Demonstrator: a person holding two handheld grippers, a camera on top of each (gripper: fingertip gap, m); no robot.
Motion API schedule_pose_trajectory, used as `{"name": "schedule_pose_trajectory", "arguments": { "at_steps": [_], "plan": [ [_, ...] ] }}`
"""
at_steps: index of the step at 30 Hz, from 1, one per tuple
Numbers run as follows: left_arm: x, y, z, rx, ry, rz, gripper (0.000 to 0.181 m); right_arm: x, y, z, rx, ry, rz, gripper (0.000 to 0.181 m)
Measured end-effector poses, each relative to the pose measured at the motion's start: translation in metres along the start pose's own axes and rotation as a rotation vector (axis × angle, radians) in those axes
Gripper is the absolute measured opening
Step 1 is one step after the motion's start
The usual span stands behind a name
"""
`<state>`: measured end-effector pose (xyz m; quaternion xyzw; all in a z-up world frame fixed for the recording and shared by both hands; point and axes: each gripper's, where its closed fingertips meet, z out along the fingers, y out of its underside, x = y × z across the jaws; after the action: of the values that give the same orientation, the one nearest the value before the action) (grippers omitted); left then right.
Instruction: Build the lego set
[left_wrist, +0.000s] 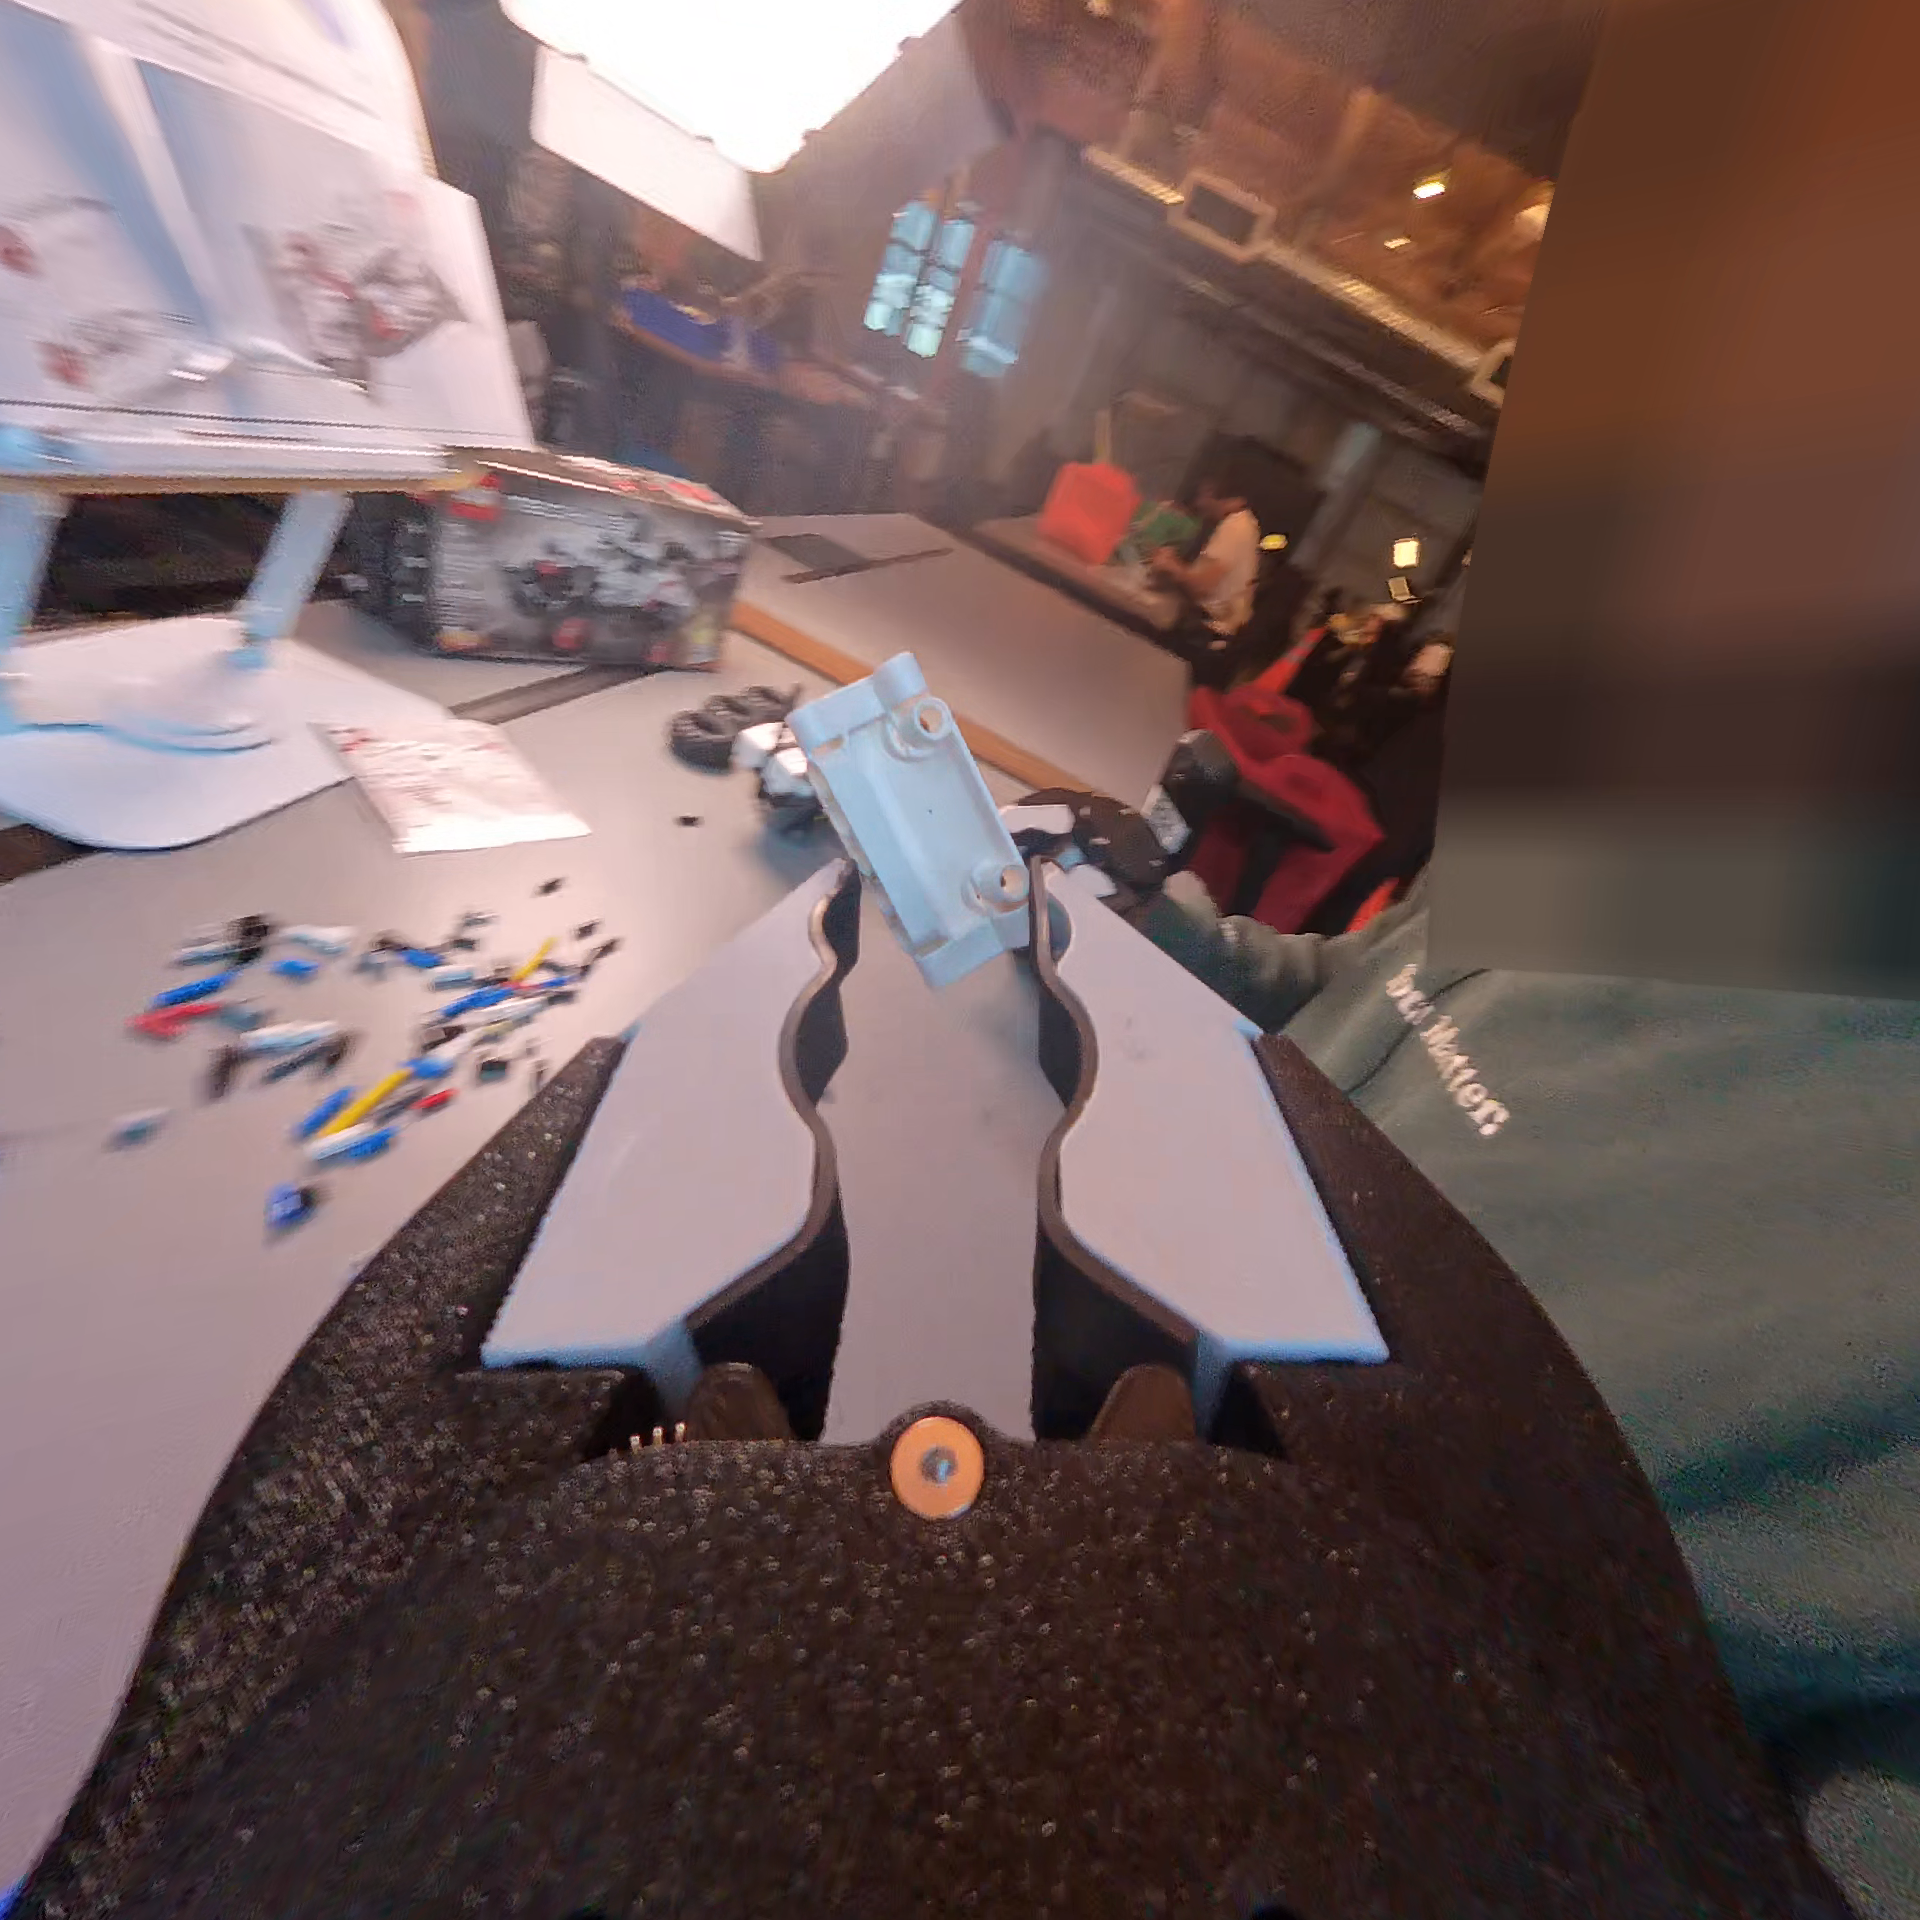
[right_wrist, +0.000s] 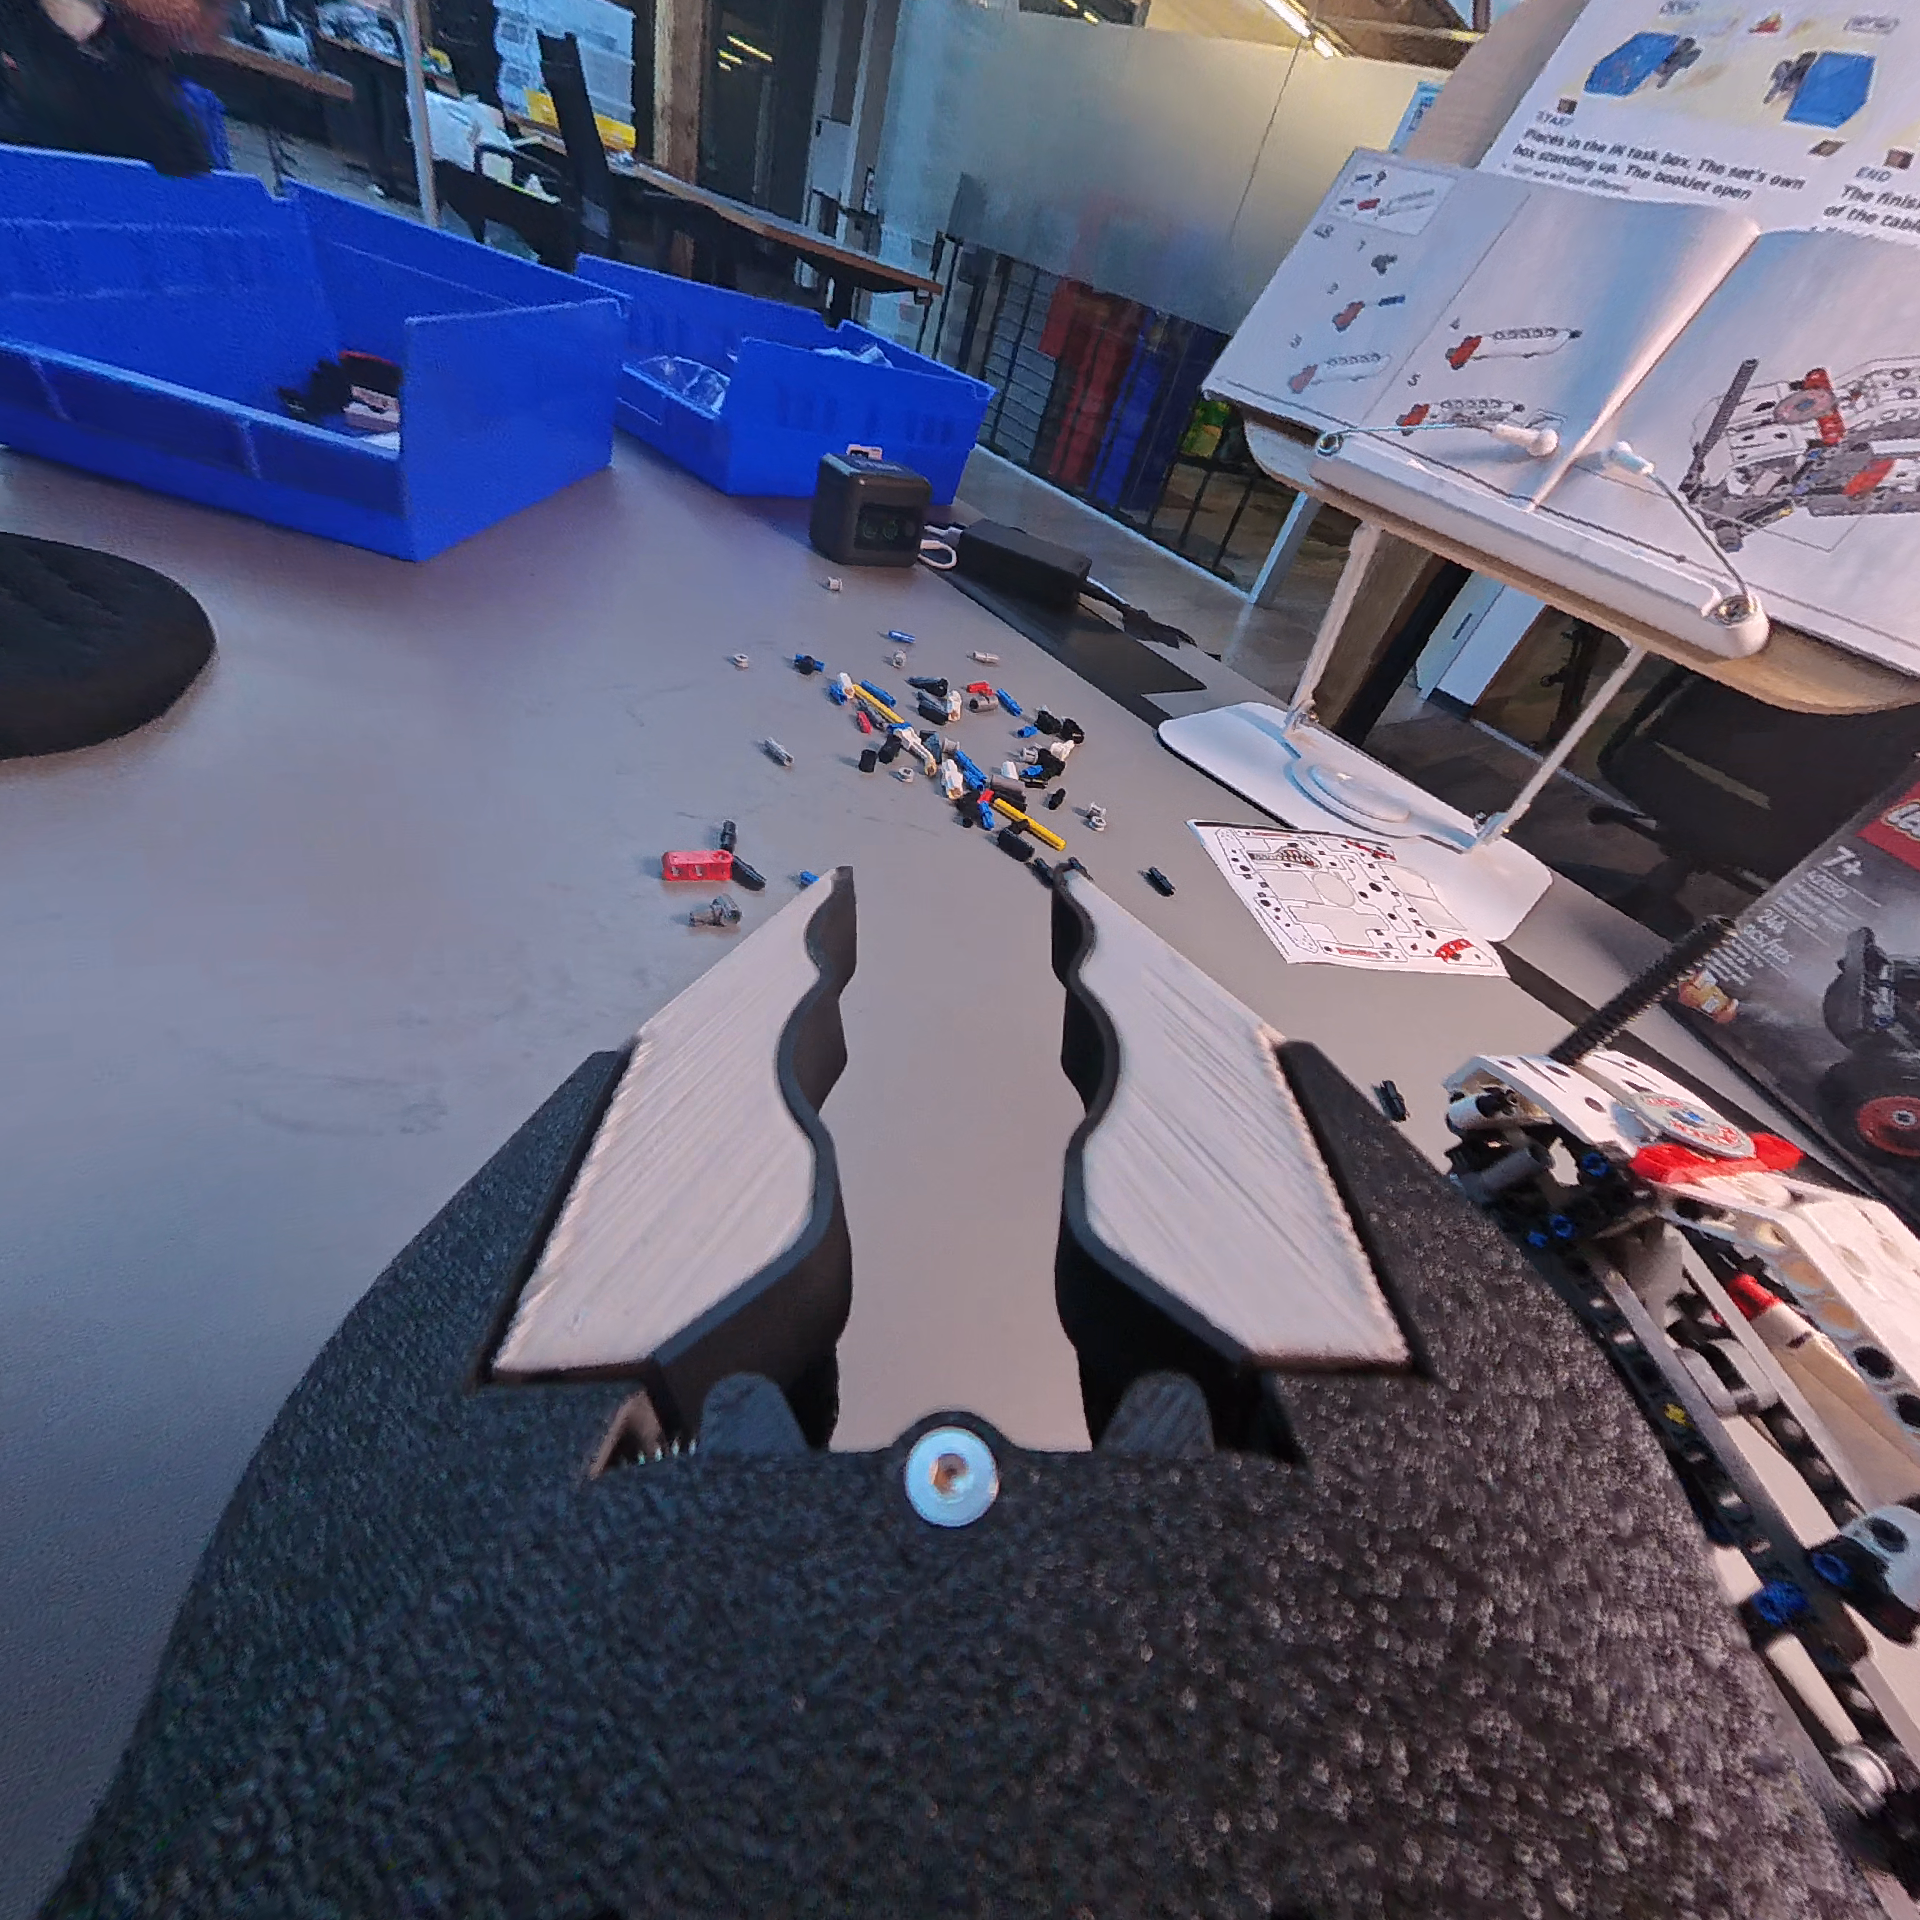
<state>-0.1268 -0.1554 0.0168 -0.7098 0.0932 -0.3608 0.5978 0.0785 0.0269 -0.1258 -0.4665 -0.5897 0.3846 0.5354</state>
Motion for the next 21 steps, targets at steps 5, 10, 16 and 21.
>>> {"name": "schedule_pose_trajectory", "arguments": {
  "at_steps": [5, 10, 16, 21],
  "plan": [
    [0.029, 0.086, 0.107, -0.18, 0.302, -0.248, 0.032, -0.033, -0.016, 0.006, -0.028, -0.197, -0.109, 0.048],
    [0.061, 0.187, 0.173, -0.47, 0.535, -0.313, 0.032, -0.081, -0.023, 0.002, -0.117, -0.494, -0.296, 0.054],
    [0.073, 0.194, 0.188, -0.552, 0.567, -0.225, 0.03, -0.116, -0.006, -0.011, -0.196, -0.675, -0.369, 0.017],
    [-0.001, 0.169, 0.184, -0.435, 0.17, -0.049, 0.036, -0.072, 0.028, 0.009, -0.339, -0.536, -0.238, 0.007]
  ]
}}
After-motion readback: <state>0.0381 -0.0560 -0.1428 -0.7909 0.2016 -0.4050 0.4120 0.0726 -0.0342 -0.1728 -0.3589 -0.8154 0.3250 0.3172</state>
